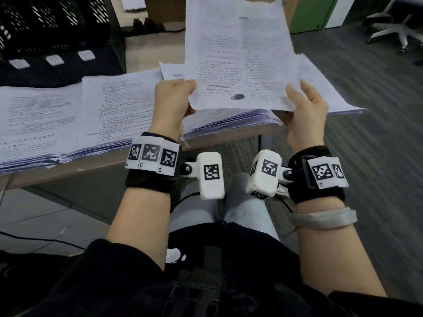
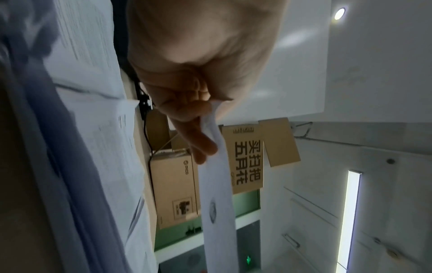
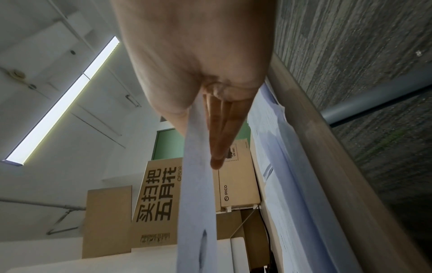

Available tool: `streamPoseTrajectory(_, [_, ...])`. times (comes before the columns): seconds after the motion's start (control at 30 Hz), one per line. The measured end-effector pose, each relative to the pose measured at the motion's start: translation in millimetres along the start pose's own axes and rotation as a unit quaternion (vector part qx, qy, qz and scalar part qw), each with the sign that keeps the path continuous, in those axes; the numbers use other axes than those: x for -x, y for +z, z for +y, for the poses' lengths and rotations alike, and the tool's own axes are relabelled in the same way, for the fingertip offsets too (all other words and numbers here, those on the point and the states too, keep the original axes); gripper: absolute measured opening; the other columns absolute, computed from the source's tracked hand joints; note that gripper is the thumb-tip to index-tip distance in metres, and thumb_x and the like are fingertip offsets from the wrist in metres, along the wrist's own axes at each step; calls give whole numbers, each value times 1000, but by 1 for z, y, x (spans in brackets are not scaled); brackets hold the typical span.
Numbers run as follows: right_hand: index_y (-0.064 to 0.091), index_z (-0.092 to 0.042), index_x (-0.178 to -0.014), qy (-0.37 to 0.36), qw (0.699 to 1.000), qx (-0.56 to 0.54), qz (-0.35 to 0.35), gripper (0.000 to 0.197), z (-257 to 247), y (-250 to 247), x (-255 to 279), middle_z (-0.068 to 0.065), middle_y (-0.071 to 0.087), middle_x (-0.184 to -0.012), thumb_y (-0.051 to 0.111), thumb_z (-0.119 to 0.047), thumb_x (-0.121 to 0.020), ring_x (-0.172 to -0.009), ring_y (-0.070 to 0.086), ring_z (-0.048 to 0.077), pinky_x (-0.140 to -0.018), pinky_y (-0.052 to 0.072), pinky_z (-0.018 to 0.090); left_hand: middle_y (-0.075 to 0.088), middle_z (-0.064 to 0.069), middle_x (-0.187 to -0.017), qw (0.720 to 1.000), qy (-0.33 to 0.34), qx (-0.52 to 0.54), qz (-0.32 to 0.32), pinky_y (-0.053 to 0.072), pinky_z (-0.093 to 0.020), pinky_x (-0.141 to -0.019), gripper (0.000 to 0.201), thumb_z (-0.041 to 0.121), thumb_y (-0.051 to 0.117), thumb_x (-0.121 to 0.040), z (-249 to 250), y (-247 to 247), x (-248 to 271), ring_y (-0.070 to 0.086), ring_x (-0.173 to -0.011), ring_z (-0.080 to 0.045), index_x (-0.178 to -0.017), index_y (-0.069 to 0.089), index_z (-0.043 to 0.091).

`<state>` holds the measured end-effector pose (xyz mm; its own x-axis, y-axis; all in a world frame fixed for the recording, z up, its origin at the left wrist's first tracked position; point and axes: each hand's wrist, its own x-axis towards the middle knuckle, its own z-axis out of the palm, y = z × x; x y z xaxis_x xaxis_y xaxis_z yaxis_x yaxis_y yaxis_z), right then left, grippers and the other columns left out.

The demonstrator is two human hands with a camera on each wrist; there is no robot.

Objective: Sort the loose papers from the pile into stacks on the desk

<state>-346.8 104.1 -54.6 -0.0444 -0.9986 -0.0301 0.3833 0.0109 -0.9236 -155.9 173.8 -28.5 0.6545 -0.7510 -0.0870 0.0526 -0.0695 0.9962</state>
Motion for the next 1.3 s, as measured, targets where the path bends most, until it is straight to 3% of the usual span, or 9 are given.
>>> streamPoseTrajectory(0.17, [56,-12,-91,21,999,-15,21,13,-8,-27,-9,5,69,-89,62,-23,-91,-67,71,24,-54,53,23,63,-2,-68,998,-7,40,-50,34,-17,-37,30,-1,47,-90,-3,50,-2,60,-52,-20,-63,54,10])
streamPoseTrajectory(0.43, [60,-9,-89,26,990,20,135,17,-7,-74,-36,7,68,-91,68,-24,-86,-68,67,18,-53,52,22,55,-10,-68,992,-50,11,-118,32,-16,-35,25,-4,39,-92,-10,124,-9,63,-39,-15,-71,43,9])
streamPoseTrajectory(0.53, [49,-8,-111,51,978,23,201,41,-1,-89,-50,6,53,-113,72,-25,-82,-95,58,15,-68,56,26,49,-7,-54,987,-63,-44,-143,34,-15,-34,20,-2,47,-89,-16,142,-13,61,-36,-13,-73,44,9])
streamPoseTrajectory(0.67, [31,-5,-138,111,983,13,145,83,6,-98,-60,10,46,-135,77,-34,-75,-113,58,19,-75,59,26,56,-7,-41,970,-73,-114,-200,41,-15,-34,29,2,61,-88,-20,158,-15,57,-32,-10,-64,46,8])
streamPoseTrajectory(0.83, [57,-4,-119,125,987,22,101,42,8,-94,-73,9,68,-111,69,-24,-85,-96,68,20,-81,59,33,59,-13,-59,970,-33,-170,-171,38,-15,-35,27,15,72,-83,-31,173,-10,43,-27,-4,-76,61,-9])
streamPoseTrajectory(0.97, [58,-1,-117,146,984,39,96,39,7,-94,-85,14,67,-106,67,-21,-85,-88,67,23,-78,60,37,60,-10,-62,975,10,-188,-121,42,-23,-48,27,29,74,-80,-25,168,-18,47,-33,-2,-84,53,12])
streamPoseTrajectory(1.03, [55,0,-119,161,982,47,84,35,7,-91,-91,15,65,-109,62,-14,-88,-91,65,24,-77,60,37,58,-2,-58,979,21,-181,-93,40,-21,-50,41,32,74,-79,-22,162,-24,44,-33,0,-106,56,7])
streamPoseTrajectory(1.17, [46,1,-122,165,981,49,87,34,10,-83,-97,14,57,-108,41,10,-89,-98,57,27,-74,55,36,67,-3,-77,976,46,-208,-51,54,-30,-80,47,34,74,-74,-23,144,-33,63,-69,-12,-113,63,10])
streamPoseTrajectory(1.3, [47,-3,-118,135,980,4,149,37,11,-81,-98,5,58,-88,33,13,-88,-77,56,22,-69,51,35,63,-5,-119,962,2,-265,-68,45,-34,-102,45,29,70,-80,-29,114,-41,60,-108,-20,-121,61,15])
